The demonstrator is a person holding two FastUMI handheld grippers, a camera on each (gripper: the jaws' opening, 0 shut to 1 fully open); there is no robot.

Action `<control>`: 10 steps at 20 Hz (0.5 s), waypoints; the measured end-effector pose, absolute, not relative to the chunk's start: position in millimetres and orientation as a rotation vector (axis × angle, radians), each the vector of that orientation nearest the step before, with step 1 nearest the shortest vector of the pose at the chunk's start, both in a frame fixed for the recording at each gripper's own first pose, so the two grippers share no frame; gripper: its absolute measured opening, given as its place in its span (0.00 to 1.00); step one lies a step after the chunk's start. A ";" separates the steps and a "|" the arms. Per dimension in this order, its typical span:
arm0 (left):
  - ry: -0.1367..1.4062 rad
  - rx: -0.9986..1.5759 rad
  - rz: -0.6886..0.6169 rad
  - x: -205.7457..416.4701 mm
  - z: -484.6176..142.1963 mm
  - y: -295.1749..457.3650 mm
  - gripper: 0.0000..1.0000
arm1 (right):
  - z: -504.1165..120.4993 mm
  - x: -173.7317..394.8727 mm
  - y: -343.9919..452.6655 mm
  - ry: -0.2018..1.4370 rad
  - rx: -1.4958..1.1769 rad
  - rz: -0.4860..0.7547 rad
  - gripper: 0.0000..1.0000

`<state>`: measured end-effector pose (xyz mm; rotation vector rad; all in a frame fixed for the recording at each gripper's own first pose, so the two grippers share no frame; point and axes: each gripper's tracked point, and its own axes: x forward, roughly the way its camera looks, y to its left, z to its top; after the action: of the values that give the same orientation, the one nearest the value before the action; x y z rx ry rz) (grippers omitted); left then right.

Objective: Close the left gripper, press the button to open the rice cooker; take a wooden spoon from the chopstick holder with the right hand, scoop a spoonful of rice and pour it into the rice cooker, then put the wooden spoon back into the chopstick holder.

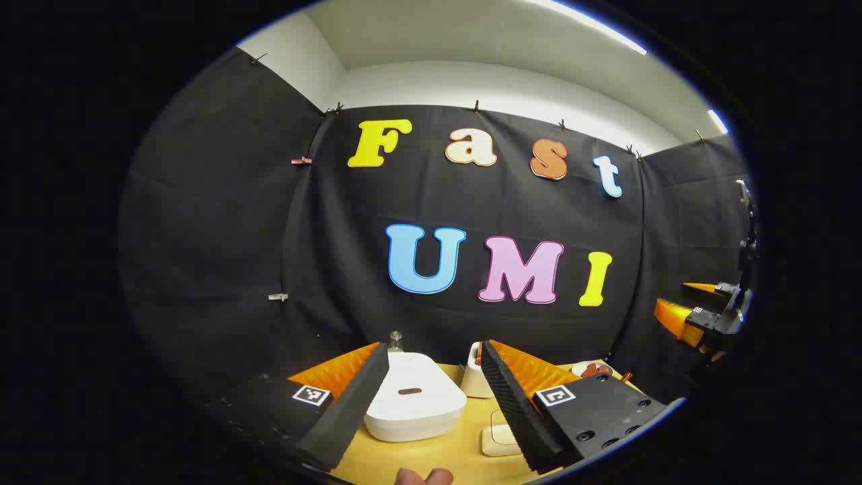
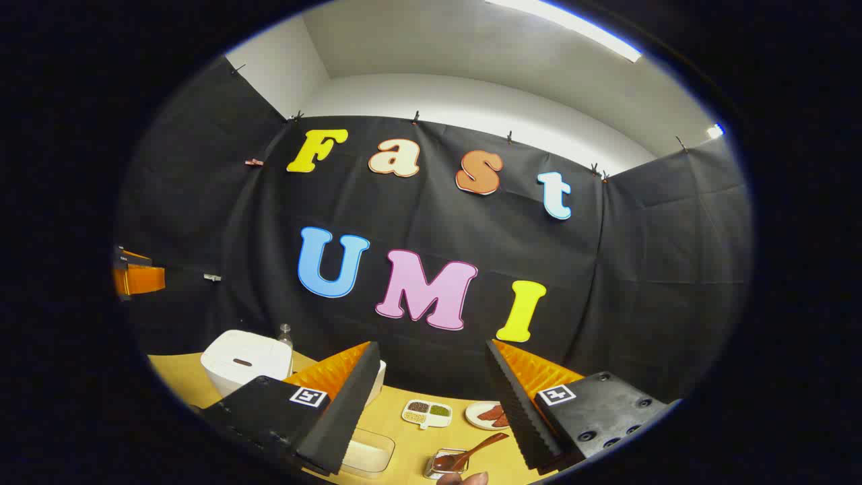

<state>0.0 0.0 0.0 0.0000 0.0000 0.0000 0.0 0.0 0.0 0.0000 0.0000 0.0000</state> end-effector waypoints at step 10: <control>0.001 0.068 0.003 6.4 -7.0 14.6 0.95 | -5.3 -5.5 -26.9 0.022 0.062 -0.059 0.98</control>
<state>6.4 14.6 -7.0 0.0678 0.0006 0.0032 -5.5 -26.9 -5.3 0.0620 0.0218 -0.0591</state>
